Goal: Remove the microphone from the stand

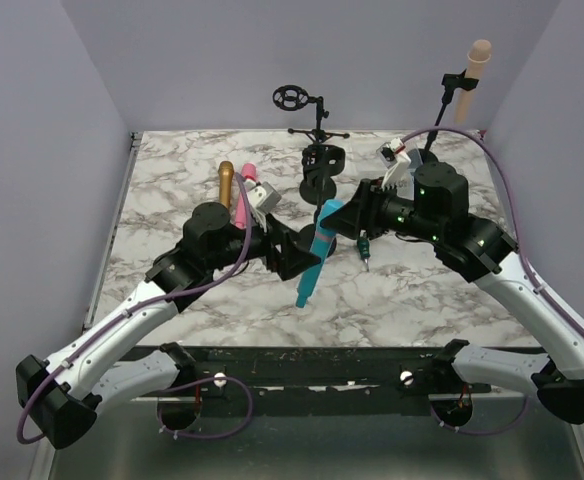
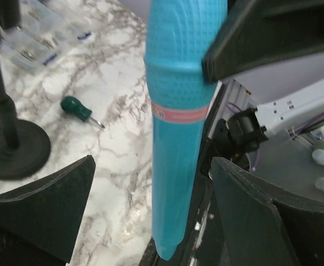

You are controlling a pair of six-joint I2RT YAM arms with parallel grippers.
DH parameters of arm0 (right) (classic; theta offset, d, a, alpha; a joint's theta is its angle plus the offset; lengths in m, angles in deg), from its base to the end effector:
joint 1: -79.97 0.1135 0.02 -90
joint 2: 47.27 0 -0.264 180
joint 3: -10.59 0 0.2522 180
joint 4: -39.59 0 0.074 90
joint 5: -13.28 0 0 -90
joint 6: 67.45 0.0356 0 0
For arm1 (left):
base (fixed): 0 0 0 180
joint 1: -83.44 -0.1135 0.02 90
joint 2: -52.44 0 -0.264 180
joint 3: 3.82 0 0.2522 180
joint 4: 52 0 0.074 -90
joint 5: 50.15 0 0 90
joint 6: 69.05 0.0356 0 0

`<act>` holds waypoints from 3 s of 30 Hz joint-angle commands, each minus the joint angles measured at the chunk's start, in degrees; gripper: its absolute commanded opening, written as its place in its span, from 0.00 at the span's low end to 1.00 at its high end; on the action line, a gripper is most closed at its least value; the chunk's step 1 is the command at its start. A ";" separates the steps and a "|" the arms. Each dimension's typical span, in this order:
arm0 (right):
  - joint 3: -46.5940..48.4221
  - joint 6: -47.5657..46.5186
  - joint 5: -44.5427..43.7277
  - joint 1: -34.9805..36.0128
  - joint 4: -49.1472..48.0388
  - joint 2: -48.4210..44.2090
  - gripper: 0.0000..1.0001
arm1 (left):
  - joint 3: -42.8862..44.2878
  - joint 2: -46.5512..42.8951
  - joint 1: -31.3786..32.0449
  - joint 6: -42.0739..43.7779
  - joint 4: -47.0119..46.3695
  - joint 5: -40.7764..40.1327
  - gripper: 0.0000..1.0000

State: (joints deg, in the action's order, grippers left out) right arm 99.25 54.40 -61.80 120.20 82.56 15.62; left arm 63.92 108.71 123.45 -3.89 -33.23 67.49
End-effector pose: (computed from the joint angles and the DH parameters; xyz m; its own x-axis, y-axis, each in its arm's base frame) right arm 0.1700 0.1558 0.4261 -0.6202 0.1432 -0.7713 -0.5705 0.5925 0.5688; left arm 0.1619 -0.1575 0.3698 -0.4756 -0.0866 -0.8754 0.7958 0.3816 -0.4702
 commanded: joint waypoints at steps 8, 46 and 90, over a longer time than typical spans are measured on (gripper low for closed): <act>-4.48 6.26 10.15 0.36 -9.87 1.90 0.01 | -5.42 -3.20 2.97 -2.83 -1.20 -1.84 0.56; -5.29 -6.33 -13.10 0.37 1.04 -8.08 1.00 | 1.58 11.99 -22.48 -1.90 24.59 -17.16 0.00; -7.52 -7.31 -18.91 0.29 4.27 -14.73 1.00 | 74.64 82.33 -22.78 2.87 52.33 -20.43 0.10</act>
State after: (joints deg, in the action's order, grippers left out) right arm 92.36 47.50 -79.05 120.15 86.23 1.67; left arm 136.95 189.69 100.45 -1.77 17.15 47.45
